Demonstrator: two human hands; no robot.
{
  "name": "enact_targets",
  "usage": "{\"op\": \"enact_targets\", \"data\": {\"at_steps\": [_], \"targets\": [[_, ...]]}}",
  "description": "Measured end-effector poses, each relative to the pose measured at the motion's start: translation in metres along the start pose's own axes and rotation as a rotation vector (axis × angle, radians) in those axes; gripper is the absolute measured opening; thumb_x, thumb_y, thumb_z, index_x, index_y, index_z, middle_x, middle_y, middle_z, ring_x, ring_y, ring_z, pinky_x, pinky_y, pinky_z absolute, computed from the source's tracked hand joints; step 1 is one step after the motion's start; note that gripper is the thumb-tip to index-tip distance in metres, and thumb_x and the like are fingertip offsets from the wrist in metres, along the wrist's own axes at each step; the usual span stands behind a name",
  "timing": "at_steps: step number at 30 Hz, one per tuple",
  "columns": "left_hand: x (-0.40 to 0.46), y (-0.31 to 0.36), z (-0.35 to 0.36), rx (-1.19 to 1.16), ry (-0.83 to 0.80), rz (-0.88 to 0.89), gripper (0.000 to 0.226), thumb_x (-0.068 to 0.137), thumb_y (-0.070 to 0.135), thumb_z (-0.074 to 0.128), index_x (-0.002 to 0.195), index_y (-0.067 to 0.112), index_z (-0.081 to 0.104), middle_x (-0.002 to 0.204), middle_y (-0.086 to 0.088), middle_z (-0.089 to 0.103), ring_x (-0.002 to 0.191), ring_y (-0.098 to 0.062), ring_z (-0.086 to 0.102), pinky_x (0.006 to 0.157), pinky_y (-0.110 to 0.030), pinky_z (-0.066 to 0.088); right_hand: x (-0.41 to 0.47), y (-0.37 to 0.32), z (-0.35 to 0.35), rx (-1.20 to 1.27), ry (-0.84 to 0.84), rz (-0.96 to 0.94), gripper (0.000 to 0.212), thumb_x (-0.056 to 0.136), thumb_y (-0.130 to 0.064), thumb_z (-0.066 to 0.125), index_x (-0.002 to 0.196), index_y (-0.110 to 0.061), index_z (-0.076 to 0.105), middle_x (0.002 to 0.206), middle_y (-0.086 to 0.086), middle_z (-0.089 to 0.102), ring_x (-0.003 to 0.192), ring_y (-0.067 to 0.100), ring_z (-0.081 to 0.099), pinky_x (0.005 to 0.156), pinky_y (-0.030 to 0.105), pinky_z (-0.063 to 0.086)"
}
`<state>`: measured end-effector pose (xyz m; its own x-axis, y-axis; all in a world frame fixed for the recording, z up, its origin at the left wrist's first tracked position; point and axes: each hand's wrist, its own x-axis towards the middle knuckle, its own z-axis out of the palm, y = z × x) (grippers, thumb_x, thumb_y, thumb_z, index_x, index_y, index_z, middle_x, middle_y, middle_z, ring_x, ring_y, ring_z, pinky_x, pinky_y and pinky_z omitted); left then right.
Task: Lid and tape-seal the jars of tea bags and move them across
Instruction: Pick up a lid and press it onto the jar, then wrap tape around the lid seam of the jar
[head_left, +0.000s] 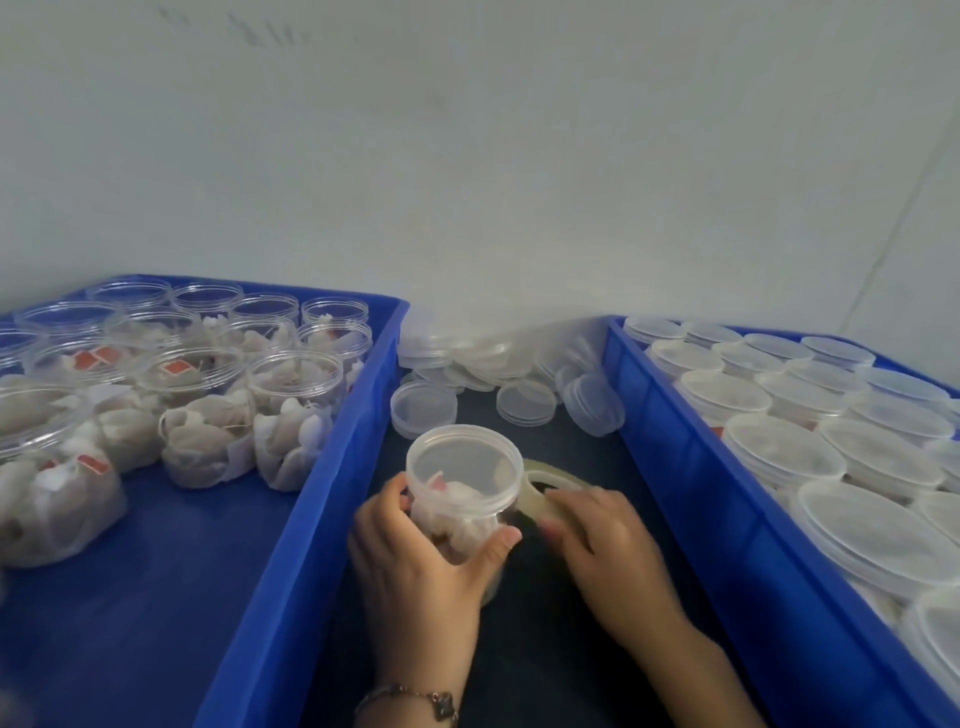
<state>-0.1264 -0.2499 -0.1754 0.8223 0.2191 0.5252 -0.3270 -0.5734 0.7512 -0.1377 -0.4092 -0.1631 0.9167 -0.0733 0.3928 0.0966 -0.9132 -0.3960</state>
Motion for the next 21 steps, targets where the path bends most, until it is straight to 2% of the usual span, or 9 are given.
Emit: {"op": "enact_targets", "data": {"at_steps": [3, 5, 7, 9, 11, 14, 16, 18, 21], "targets": [[0.002, 0.001, 0.001, -0.133, 0.008, -0.127, 0.092, 0.053, 0.029, 0.089, 0.13, 0.006, 0.045, 0.126, -0.012, 0.048, 0.114, -0.029, 0.05, 0.089, -0.052, 0.049, -0.011, -0.002, -0.018, 0.204, 0.441, 0.079, 0.016, 0.087, -0.04, 0.048, 0.089, -0.034, 0.063, 0.077, -0.018, 0.06, 0.08, -0.004, 0.057, 0.062, 0.017, 0.045], [0.002, 0.004, 0.002, -0.249, 0.015, -0.193, 0.082, 0.062, 0.02, 0.085, 0.131, 0.006, 0.042, 0.127, -0.004, 0.042, 0.113, -0.021, 0.05, 0.086, -0.049, 0.052, -0.014, -0.001, -0.022, 0.314, 0.62, 0.144, 0.023, 0.092, -0.029, 0.049, 0.073, -0.036, 0.059, 0.06, -0.011, 0.059, 0.066, 0.002, 0.059, 0.05, 0.021, 0.045], [0.001, 0.009, 0.001, -0.293, 0.07, -0.134, 0.065, 0.067, 0.01, 0.082, 0.121, 0.002, 0.047, 0.121, -0.003, 0.038, 0.105, -0.026, 0.055, 0.079, -0.045, 0.055, -0.015, 0.0, -0.022, 0.363, 0.71, 0.118, 0.031, 0.096, -0.022, 0.048, 0.068, -0.029, 0.06, 0.051, -0.007, 0.055, 0.059, 0.008, 0.058, 0.045, 0.017, 0.043], [-0.006, 0.013, -0.002, -0.258, 0.138, 0.089, 0.048, 0.07, 0.004, 0.08, 0.108, 0.004, 0.05, 0.11, -0.006, 0.043, 0.087, -0.032, 0.06, 0.07, -0.042, 0.055, -0.016, -0.002, -0.021, 0.377, 0.751, 0.069, 0.03, 0.092, -0.027, 0.043, 0.069, -0.02, 0.062, 0.05, -0.006, 0.054, 0.058, 0.01, 0.058, 0.044, 0.014, 0.04], [-0.015, 0.018, -0.007, -0.216, 0.095, 0.297, 0.031, 0.08, 0.022, 0.069, 0.104, 0.019, 0.048, 0.098, 0.004, 0.049, 0.08, -0.015, 0.058, 0.064, -0.029, 0.051, -0.018, -0.002, -0.021, 0.407, 0.781, 0.027, 0.033, 0.09, -0.029, 0.038, 0.07, -0.018, 0.062, 0.051, -0.007, 0.055, 0.056, 0.01, 0.058, 0.045, 0.011, 0.04], [-0.023, 0.028, -0.006, -0.158, -0.168, 0.35, 0.046, 0.085, 0.054, 0.039, 0.13, 0.047, 0.036, 0.122, 0.032, 0.041, 0.095, 0.011, 0.052, 0.062, -0.008, 0.044, -0.019, -0.001, -0.022, 0.448, 0.813, -0.021, 0.034, 0.092, -0.025, 0.037, 0.069, -0.015, 0.061, 0.052, -0.01, 0.054, 0.051, 0.009, 0.057, 0.042, 0.014, 0.04], [-0.026, 0.032, -0.006, -0.101, -0.227, 0.408, 0.052, 0.087, 0.055, 0.036, 0.137, 0.041, 0.037, 0.13, 0.028, 0.041, 0.088, 0.009, 0.054, 0.062, -0.005, 0.043, -0.02, -0.002, -0.023, 0.425, 0.812, -0.057, 0.034, 0.092, -0.022, 0.037, 0.069, -0.014, 0.061, 0.05, -0.008, 0.053, 0.048, 0.01, 0.056, 0.04, 0.016, 0.04], [-0.026, 0.035, -0.005, -0.115, -0.193, 0.495, 0.043, 0.088, 0.042, 0.047, 0.123, 0.022, 0.063, 0.11, 0.007, 0.061, 0.068, 0.006, 0.049, 0.05, -0.012, 0.046, -0.02, -0.003, -0.022, 0.31, 0.793, -0.115, 0.036, 0.093, -0.019, 0.038, 0.068, -0.01, 0.062, 0.048, -0.003, 0.053, 0.042, 0.012, 0.052, 0.038, 0.02, 0.04], [-0.028, 0.034, -0.002, -0.162, -0.066, 0.558, 0.03, 0.085, 0.032, 0.058, 0.102, 0.014, 0.074, 0.091, 0.002, 0.065, 0.06, 0.004, 0.044, 0.05, -0.015, 0.047, -0.02, -0.006, -0.019, 0.187, 0.781, -0.158, 0.04, 0.093, -0.017, 0.04, 0.065, -0.003, 0.064, 0.045, 0.001, 0.052, 0.035, 0.013, 0.05, 0.032, 0.029, 0.041]]}}
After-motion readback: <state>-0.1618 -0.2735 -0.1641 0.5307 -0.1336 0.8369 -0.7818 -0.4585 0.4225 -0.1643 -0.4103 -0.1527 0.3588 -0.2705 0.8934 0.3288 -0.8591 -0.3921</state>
